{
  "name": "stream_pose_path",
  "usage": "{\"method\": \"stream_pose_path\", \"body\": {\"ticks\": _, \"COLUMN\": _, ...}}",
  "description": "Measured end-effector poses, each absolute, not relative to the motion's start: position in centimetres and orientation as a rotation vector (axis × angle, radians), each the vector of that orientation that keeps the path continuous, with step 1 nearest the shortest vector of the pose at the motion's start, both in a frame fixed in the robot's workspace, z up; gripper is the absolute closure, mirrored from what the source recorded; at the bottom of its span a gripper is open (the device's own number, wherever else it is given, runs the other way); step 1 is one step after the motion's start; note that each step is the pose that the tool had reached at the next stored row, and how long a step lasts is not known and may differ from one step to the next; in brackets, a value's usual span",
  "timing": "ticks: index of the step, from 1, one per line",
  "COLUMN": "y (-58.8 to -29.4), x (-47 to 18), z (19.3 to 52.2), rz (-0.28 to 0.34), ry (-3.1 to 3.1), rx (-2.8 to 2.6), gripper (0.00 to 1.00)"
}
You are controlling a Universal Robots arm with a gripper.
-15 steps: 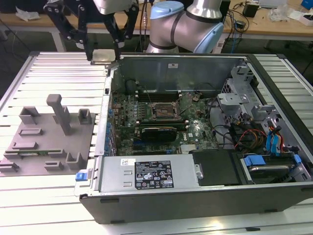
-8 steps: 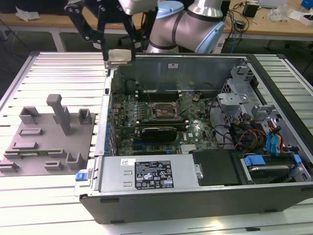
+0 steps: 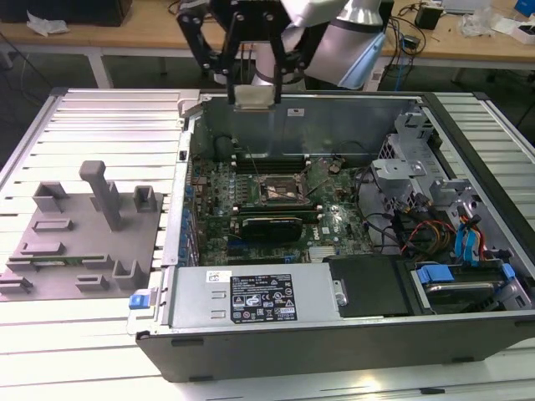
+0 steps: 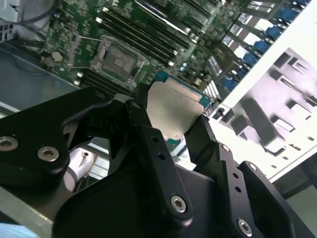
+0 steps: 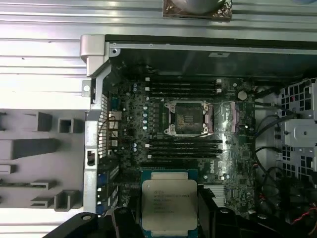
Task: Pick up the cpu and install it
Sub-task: 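Pick up the cpu and move it towards the insertion slot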
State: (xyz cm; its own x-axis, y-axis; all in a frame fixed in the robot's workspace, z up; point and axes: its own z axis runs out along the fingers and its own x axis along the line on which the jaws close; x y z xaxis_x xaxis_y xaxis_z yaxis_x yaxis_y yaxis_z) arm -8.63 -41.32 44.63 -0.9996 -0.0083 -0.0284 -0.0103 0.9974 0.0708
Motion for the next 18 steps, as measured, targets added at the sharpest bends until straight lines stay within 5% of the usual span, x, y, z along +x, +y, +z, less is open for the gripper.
{"method": "stream_pose_path", "body": {"ticks": 18, "y": -40.3, "x": -6.9, "z": 42.8, "rz": 0.111, "ry": 3.112, "rx": -0.015, "gripper": 0.46}}
